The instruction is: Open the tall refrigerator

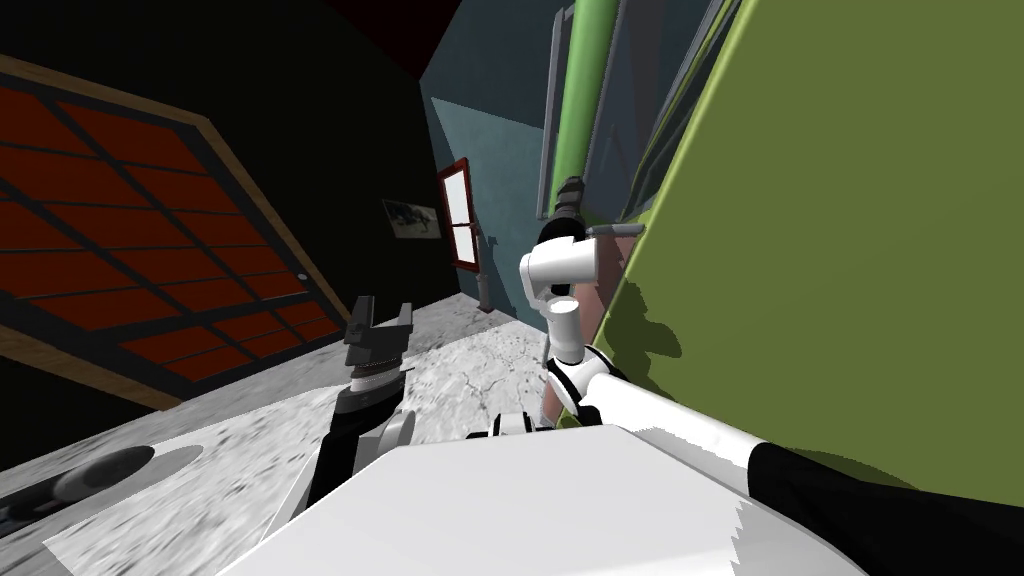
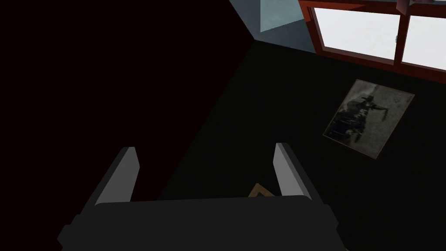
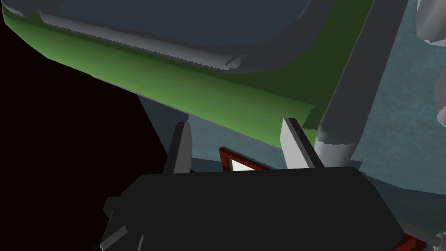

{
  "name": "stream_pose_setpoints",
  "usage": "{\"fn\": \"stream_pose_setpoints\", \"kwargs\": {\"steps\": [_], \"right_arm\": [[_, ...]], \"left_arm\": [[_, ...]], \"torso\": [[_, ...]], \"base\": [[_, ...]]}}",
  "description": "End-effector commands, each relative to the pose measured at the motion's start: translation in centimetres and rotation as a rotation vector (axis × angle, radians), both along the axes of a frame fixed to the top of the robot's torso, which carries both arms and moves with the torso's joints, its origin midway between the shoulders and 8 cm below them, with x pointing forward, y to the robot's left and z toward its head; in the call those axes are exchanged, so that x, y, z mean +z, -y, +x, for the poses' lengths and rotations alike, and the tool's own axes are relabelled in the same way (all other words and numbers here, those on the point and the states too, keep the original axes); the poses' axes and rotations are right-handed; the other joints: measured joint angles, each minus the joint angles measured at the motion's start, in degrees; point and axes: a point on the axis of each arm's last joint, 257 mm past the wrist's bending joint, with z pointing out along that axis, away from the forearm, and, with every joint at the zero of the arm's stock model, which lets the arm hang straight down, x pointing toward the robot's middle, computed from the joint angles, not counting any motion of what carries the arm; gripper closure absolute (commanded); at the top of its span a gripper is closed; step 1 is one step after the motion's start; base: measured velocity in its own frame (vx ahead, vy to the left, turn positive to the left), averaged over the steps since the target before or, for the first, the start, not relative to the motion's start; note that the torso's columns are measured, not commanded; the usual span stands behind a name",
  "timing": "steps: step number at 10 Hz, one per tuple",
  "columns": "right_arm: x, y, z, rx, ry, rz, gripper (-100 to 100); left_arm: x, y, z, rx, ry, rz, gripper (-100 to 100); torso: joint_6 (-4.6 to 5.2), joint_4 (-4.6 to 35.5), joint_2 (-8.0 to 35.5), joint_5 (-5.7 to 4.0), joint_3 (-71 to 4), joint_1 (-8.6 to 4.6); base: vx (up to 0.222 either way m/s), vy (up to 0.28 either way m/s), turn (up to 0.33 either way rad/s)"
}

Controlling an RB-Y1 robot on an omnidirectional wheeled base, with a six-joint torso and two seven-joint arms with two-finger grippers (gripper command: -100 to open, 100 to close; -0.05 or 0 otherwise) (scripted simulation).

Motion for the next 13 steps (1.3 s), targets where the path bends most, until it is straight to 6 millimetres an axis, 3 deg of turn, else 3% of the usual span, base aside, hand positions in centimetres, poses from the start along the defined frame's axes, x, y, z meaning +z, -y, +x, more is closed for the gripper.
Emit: {"fn": "stream_pose_setpoints", "kwargs": {"steps": [1,3,4,13], "right_arm": [[-1.4,1.3,0.1,-0.024,0.000,0.014,100],[-1.4,1.0,0.1,-0.018,0.004,0.011,100],[-0.9,1.9,-0.1,-0.052,0.019,-0.021,-100],[1.5,5.9,-1.5,-0.182,0.066,-0.090,-100]], "left_arm": [[0.0,0.0,0.0,0.000,0.000,0.000,0],[0.0,0.0,0.0,0.000,0.000,0.000,0],[0.0,0.0,0.0,0.000,0.000,0.000,0],[0.0,0.0,0.0,0.000,0.000,0.000,0]], "torso": [[-0.31,0.1,0.3,0.32,0.3,0.64],[-0.28,0.0,0.5,0.43,0.5,1.20],[-0.33,0.1,0.5,0.49,0.5,1.21],[-0.18,0.1,0.4,0.26,0.3,0.63]], "base": [[-0.038,-0.039,-0.004],[-0.026,-0.007,0.024],[0.001,0.017,0.029],[0.042,0.030,0.001]]}}
